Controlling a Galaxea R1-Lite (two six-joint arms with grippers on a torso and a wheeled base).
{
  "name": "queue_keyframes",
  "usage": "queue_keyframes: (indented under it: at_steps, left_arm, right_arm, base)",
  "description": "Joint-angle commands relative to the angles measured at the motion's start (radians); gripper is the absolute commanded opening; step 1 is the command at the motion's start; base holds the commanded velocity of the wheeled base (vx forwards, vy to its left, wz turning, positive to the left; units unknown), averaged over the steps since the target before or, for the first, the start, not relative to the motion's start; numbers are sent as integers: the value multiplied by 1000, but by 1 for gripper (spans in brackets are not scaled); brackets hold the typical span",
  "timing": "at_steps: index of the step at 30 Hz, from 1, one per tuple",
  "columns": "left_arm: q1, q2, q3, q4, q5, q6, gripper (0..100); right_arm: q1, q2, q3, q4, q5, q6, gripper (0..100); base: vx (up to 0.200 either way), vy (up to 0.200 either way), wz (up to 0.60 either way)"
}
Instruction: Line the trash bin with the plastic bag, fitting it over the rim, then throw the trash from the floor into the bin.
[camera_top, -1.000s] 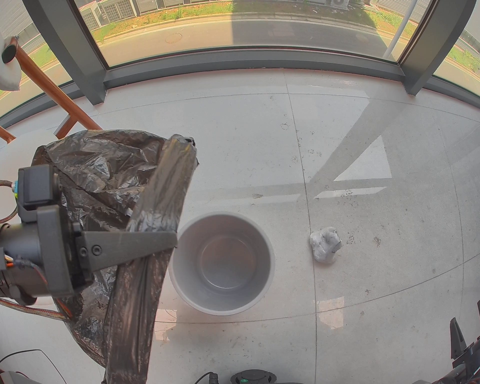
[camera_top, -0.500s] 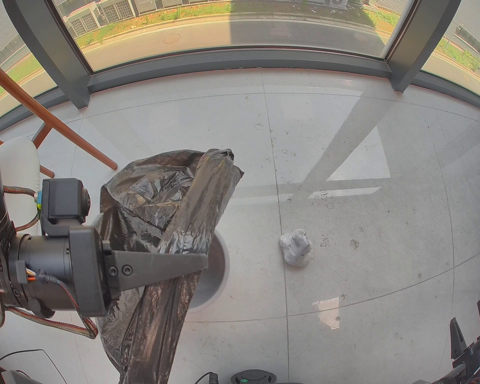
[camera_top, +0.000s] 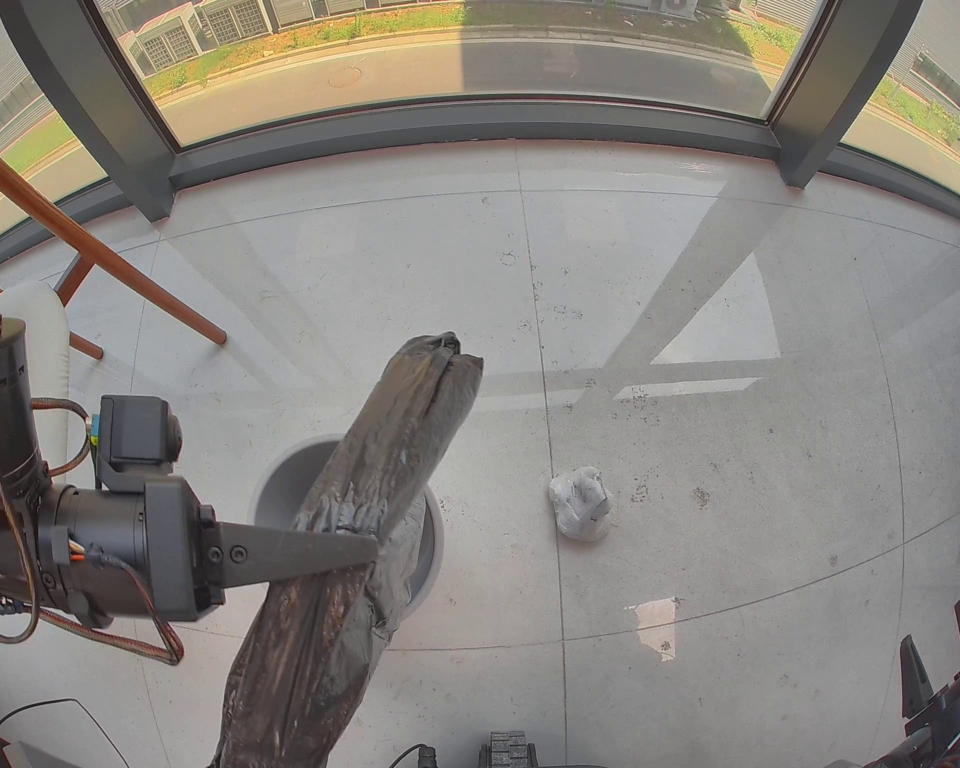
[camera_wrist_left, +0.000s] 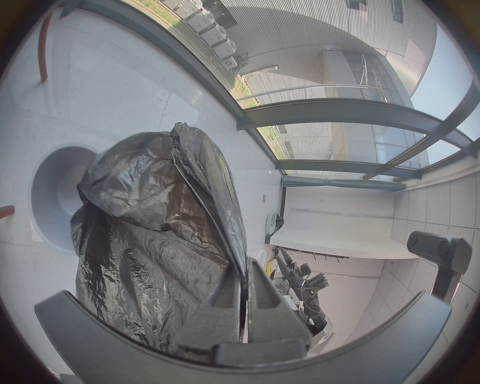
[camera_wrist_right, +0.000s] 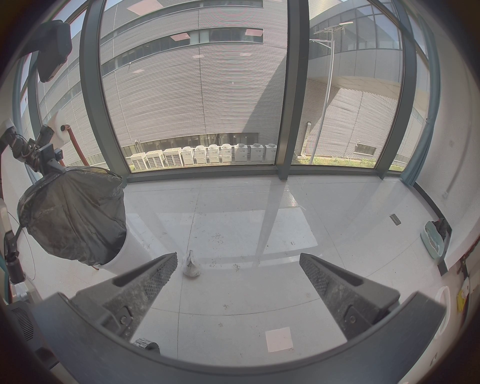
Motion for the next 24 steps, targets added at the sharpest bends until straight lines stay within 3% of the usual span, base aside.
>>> queue_keyframes:
  at_steps: [1,9,13,19,24]
  left_arm:
    - [143,3,28,-42,-86,3,0]
    - [203,1,22,-46,-89,16,0]
    - [260,17,31,-43,-89,128,0]
    - [264,33,82,-42,-81,325,0]
    - [261,86,94,-49,-78,431,0]
  right_arm:
    - [0,-15,16,0,0,0,100]
    - [0,-15,16,0,0,0,100]
    - [-1,-15,16,0,0,0,100]
    - [0,-15,18,0,0,0,100]
    - [-1,-15,16,0,0,0,100]
  base:
    - [0,0,0]
    - [0,0,0]
    - [0,0,0]
    - [0,0,0]
    - [0,0,0]
